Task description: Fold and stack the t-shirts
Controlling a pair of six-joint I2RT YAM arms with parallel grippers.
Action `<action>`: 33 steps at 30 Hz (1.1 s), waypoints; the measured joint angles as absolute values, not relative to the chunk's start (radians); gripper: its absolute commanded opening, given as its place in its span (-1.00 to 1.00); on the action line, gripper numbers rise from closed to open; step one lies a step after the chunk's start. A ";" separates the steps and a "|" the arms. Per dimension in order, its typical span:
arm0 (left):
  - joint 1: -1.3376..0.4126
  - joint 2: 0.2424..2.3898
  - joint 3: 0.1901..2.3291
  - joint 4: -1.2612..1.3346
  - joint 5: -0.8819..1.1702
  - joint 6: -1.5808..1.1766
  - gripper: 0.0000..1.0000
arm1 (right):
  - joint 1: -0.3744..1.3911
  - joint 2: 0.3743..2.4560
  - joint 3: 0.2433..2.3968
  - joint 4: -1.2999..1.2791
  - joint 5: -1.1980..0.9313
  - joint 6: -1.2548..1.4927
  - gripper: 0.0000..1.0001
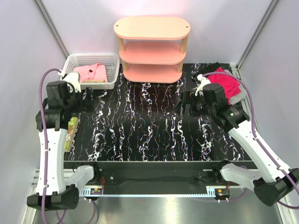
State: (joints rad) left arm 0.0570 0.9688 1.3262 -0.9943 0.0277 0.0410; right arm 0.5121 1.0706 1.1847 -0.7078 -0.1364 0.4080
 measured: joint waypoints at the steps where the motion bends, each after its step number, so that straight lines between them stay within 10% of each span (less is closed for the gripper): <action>1: 0.057 0.986 1.340 -0.993 0.040 0.039 0.91 | 0.512 1.069 1.184 -0.708 -0.131 0.406 0.99; 33: -0.044 2.324 2.402 -0.969 -0.284 -0.075 0.72 | 0.512 1.027 1.077 -0.719 -0.038 0.405 0.99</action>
